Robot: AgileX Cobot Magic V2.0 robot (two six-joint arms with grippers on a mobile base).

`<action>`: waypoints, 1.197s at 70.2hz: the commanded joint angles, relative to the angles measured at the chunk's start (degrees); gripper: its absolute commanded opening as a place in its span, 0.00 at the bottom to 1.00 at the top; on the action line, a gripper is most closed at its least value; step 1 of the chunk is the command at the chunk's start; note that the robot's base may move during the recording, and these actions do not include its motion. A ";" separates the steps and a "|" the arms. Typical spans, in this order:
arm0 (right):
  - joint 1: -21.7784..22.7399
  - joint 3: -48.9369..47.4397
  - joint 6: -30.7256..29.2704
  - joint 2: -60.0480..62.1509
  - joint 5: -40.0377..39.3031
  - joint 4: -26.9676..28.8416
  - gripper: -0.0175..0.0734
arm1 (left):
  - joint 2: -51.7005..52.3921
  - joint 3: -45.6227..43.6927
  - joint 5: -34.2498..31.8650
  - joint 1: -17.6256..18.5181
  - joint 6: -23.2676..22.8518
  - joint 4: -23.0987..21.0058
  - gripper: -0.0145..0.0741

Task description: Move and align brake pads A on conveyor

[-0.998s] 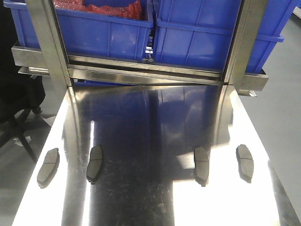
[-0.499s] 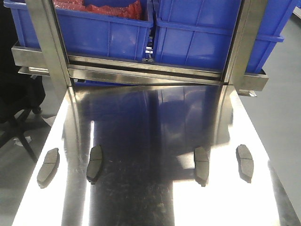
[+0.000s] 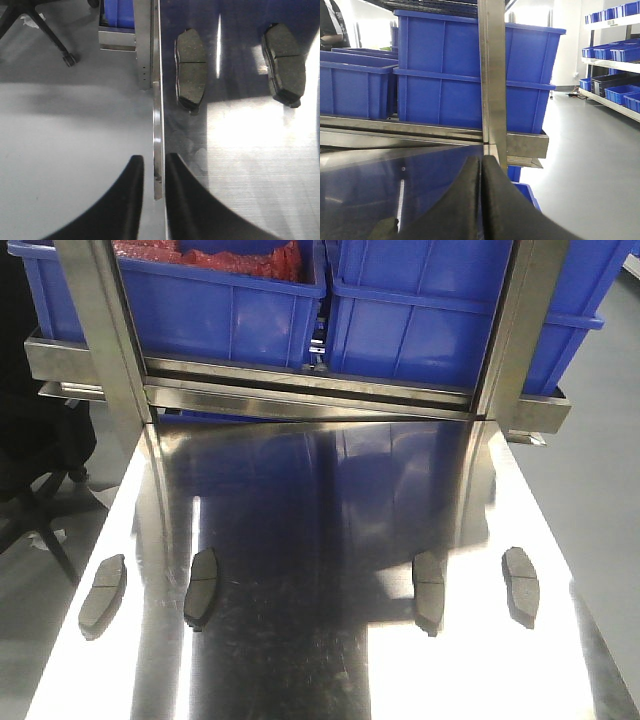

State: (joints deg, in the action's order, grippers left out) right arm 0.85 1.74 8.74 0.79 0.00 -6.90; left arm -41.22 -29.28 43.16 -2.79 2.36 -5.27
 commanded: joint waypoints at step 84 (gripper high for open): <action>0.06 0.31 -0.11 0.47 -4.08 -0.56 0.18 | -33.08 -25.97 0.49 8.02 13.49 -13.84 0.73</action>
State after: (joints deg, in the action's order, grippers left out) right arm 0.85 1.74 8.78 0.79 0.00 -6.90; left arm -71.47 -51.51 46.50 2.68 15.48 -17.51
